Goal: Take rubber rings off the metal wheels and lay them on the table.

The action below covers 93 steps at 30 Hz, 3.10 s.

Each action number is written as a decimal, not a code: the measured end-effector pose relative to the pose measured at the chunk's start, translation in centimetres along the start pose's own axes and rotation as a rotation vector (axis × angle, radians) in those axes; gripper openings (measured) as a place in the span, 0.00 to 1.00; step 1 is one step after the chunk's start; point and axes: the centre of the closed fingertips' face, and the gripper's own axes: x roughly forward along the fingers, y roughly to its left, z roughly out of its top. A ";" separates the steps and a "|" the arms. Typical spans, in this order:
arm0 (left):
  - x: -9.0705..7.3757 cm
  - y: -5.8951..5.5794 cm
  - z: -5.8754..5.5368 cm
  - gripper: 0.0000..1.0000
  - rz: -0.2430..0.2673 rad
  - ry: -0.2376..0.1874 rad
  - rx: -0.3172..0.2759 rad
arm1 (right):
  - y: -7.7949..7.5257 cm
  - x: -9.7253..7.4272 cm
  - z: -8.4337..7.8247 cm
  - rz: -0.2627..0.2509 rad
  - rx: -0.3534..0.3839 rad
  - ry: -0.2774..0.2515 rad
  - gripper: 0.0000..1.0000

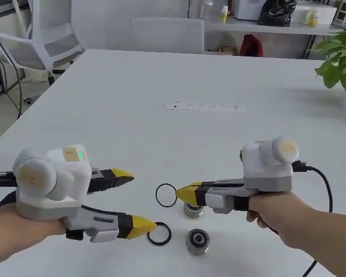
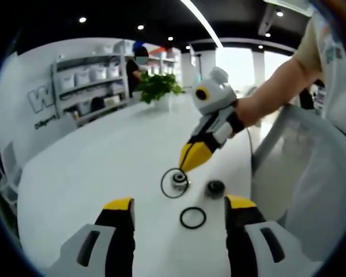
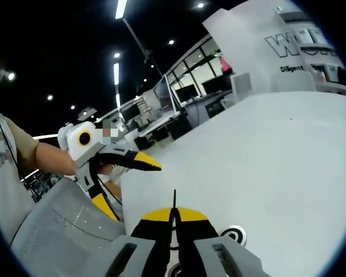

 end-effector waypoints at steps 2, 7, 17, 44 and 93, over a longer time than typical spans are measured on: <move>-0.2 0.0 -0.2 0.65 0.002 -0.001 -0.003 | 0.2 0.2 -0.2 0.007 0.001 0.009 0.00; -0.5 -0.1 -0.5 0.66 0.003 0.002 -0.009 | 0.7 0.8 -0.9 0.026 0.002 0.032 0.00; -1.0 0.1 -1.1 0.67 0.011 0.003 -0.021 | 1.5 1.6 -2.2 0.064 0.010 0.083 0.00; -1.3 0.0 -2.1 0.67 0.011 0.017 -0.042 | 1.6 2.3 -5.2 0.104 0.081 0.171 0.00; -1.4 0.1 -3.3 0.65 0.007 0.047 -0.066 | -1.1 2.0 -6.3 -0.012 0.115 0.208 0.14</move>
